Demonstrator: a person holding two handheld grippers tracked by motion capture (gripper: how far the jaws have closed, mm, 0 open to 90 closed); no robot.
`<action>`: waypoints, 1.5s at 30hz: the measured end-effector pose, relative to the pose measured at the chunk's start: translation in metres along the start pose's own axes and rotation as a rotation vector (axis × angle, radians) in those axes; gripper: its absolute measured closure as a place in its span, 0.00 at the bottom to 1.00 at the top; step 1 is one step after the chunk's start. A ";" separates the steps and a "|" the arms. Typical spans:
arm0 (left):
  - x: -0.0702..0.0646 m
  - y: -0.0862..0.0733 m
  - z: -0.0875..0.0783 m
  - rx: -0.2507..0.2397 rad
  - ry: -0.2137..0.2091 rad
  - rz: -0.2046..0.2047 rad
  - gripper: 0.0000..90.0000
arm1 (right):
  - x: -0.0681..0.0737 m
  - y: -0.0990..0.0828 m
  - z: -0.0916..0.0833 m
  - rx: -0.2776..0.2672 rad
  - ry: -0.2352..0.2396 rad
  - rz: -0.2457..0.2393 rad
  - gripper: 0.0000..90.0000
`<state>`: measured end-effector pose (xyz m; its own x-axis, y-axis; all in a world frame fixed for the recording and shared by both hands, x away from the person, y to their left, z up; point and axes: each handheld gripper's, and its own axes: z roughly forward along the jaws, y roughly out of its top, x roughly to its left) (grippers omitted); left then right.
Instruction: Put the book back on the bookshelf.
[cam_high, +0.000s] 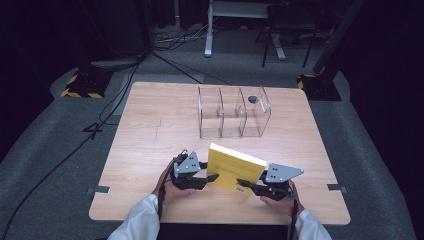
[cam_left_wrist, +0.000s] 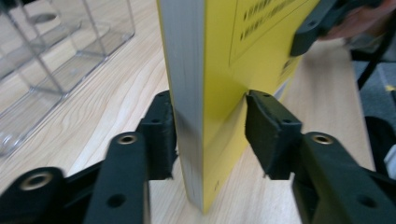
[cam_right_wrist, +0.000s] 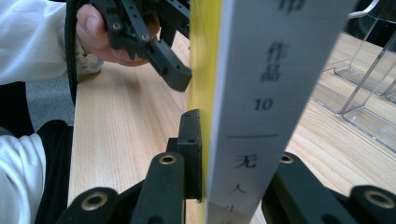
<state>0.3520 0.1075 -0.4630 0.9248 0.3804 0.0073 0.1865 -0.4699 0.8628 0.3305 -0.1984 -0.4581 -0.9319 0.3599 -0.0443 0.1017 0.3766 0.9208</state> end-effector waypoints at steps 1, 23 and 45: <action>0.000 -0.001 -0.001 0.012 0.013 -0.005 0.52 | 0.000 0.000 0.000 0.000 -0.004 0.000 0.84; 0.011 -0.060 -0.066 0.229 0.289 -0.111 0.19 | -0.011 -0.005 -0.024 0.004 -0.149 0.042 0.85; 0.026 -0.093 -0.077 0.277 0.286 -0.251 0.18 | -0.027 -0.008 -0.044 -0.024 -0.284 0.101 0.85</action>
<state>0.3333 0.2224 -0.5042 0.7189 0.6950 -0.0116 0.5098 -0.5159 0.6884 0.3394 -0.2485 -0.4477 -0.7826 0.6200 -0.0560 0.1769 0.3077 0.9349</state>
